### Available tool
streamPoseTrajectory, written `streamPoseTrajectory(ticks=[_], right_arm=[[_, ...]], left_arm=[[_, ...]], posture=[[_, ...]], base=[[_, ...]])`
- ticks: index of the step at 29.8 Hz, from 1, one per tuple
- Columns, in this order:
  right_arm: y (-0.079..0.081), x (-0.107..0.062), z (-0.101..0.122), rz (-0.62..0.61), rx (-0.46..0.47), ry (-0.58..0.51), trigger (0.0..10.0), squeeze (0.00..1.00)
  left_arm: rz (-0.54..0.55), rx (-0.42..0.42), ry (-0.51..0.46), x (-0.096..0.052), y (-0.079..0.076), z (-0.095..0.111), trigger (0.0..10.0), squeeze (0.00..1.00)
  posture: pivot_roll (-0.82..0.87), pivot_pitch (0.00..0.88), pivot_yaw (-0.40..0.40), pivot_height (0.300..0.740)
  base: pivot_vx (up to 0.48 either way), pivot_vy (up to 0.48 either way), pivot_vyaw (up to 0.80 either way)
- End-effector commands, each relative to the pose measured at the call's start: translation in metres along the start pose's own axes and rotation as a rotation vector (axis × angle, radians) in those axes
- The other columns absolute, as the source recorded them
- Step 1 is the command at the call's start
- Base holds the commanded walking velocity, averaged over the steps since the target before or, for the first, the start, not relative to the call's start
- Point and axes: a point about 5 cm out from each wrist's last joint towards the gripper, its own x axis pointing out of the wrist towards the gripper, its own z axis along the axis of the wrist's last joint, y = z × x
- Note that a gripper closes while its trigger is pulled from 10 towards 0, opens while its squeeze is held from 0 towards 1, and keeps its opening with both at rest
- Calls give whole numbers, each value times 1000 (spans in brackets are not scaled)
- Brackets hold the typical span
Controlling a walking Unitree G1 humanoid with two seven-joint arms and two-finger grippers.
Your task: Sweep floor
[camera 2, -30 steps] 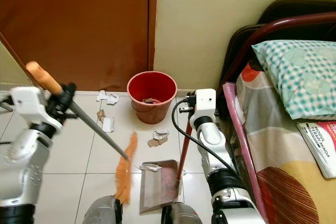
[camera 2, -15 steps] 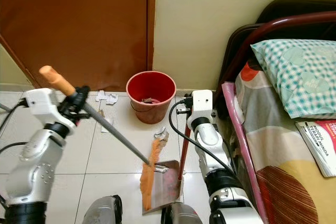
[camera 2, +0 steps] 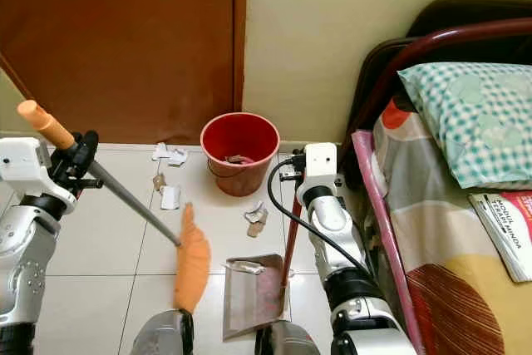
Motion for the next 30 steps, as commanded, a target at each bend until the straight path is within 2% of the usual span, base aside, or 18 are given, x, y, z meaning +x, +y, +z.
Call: streamPoseTrajectory(ticks=[1,8,15,18,20,24,27,30], right_arm=[[-12,-1,8,-38,14,-46,10000,0],[-19,4,29,-51,45,-110,10000,0],[-23,14,68,-56,124,-200,10000,0],[-18,19,93,-41,176,-251,10000,0],[-17,19,97,-35,187,-262,10000,0],[-15,24,117,-24,238,-284,10000,0],[-15,25,121,-24,247,-291,10000,0],[-13,29,133,-8,302,-304,10000,0]], left_arm=[[-19,36,79,-7,1,-21,10000,0],[6,99,145,-15,8,-42,10000,0],[52,143,195,-19,5,-57,10000,0],[99,203,238,-24,5,-70,10000,0],[115,222,249,-25,5,-73,10000,0],[171,211,242,-33,2,-81,10000,0],[181,193,249,-35,1,-83,10000,0],[170,182,242,-33,-6,-84,10000,0]], posture=[[72,96,-69,740],[64,94,-67,740],[60,91,-68,740],[58,90,-71,740],[58,91,-73,740],[54,90,-76,740],[53,91,-78,740],[51,92,-80,740]], base=[[0,0,0],[0,0,0],[0,0,0],[0,0,0],[0,0,0],[0,0,0],[0,0,0],[0,0,0]])
